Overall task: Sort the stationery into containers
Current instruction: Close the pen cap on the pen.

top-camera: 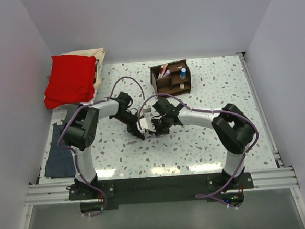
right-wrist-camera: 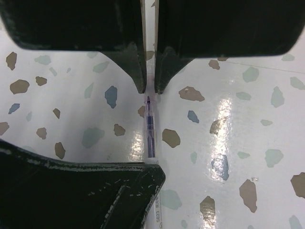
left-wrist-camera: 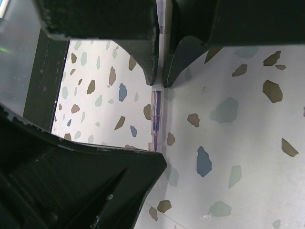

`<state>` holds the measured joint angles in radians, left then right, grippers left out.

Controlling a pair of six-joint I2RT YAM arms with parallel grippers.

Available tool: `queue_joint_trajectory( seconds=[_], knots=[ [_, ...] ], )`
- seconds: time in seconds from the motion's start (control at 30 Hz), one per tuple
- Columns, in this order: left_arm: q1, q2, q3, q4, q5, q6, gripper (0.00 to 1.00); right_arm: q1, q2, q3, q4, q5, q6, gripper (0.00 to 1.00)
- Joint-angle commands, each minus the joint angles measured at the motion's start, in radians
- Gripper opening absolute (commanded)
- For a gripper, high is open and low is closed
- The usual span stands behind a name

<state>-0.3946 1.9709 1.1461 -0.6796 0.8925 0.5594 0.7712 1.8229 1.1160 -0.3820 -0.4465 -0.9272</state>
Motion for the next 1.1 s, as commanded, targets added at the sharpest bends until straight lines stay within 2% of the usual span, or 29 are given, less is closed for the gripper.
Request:
queue_joint_trajectory(
  seconds=[0.0,0.2,0.4,0.67,0.8,1.07],
  knots=[
    [-0.006,0.057,0.014,0.069,-0.136,0.031,0.0,-0.004,-0.017,0.047,0.023,-0.037,0.007,0.0],
    [-0.009,0.072,0.041,0.071,-0.121,0.022,0.0,-0.004,-0.004,0.064,0.014,-0.046,-0.007,0.0],
    [-0.01,0.095,0.079,0.078,-0.104,-0.001,0.0,-0.004,0.061,0.128,-0.066,-0.055,-0.048,0.0],
    [-0.015,0.114,0.104,0.091,-0.089,-0.016,0.0,-0.001,0.093,0.162,-0.066,-0.077,-0.047,0.0],
    [-0.02,0.121,0.106,0.106,-0.075,-0.033,0.0,-0.003,0.072,0.153,-0.072,-0.152,-0.039,0.0],
    [-0.039,0.146,0.116,0.143,-0.052,-0.09,0.0,0.011,0.041,0.136,0.026,-0.175,0.086,0.0]
  ],
)
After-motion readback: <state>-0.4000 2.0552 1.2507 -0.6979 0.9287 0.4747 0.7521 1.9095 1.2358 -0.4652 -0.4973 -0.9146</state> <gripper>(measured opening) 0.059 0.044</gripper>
